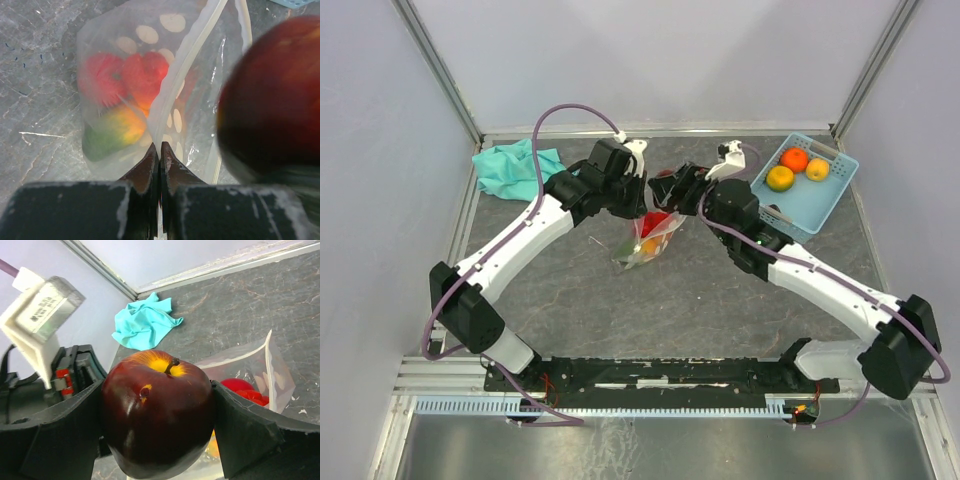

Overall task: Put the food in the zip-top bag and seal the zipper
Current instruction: Place the fake fruit in the zipper food storage bag.

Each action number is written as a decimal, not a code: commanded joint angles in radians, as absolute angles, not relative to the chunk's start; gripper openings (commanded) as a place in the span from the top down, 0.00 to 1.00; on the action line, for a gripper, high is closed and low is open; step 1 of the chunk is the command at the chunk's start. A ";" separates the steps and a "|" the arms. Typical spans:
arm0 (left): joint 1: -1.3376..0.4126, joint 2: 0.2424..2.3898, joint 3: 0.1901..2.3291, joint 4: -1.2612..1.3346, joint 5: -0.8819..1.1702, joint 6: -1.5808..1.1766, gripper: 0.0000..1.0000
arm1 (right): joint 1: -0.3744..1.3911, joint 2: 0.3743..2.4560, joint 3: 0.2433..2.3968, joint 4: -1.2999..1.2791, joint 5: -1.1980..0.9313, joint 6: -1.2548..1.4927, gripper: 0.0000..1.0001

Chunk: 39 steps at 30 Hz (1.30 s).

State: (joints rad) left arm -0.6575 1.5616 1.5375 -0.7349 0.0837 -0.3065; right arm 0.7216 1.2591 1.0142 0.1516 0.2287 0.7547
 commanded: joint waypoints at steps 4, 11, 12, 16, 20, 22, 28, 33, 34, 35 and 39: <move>-0.655 1.501 1.494 -0.632 0.142 -0.395 0.97 | 0.776 1.328 0.919 0.374 0.362 0.782 0.40; -0.656 1.473 1.458 -0.592 0.146 -0.436 0.97 | 0.776 1.352 0.841 0.404 0.388 0.838 0.38; -0.655 1.468 1.456 -0.587 0.140 -0.441 0.97 | 0.776 1.351 0.829 0.408 0.397 0.838 0.38; -0.655 1.454 1.451 -0.584 0.106 -0.448 0.97 | 0.777 1.343 0.789 0.414 0.421 0.822 0.37; -0.654 1.455 1.447 -0.583 0.103 -0.460 0.97 | 0.776 1.357 0.775 0.427 0.395 0.761 0.35; -0.654 1.459 1.444 -0.580 0.111 -0.462 0.97 | 0.777 1.374 0.793 0.419 0.339 0.728 0.33; -0.655 1.472 1.445 -0.584 0.136 -0.452 0.97 | 0.776 1.438 0.852 0.438 0.186 0.684 0.27; -0.655 1.460 1.436 -0.593 0.115 -0.443 0.97 | 0.773 1.456 0.905 0.389 0.139 0.637 0.16; -0.654 1.456 1.433 -0.594 0.110 -0.442 0.97 | 0.772 1.454 0.913 0.379 0.133 0.629 0.14; -0.654 1.454 1.429 -0.594 0.107 -0.440 0.97 | 0.770 1.453 0.919 0.368 0.125 0.620 0.11; -0.653 1.449 1.417 -0.598 0.094 -0.438 0.97 | 0.760 1.439 0.937 0.342 0.092 0.569 0.03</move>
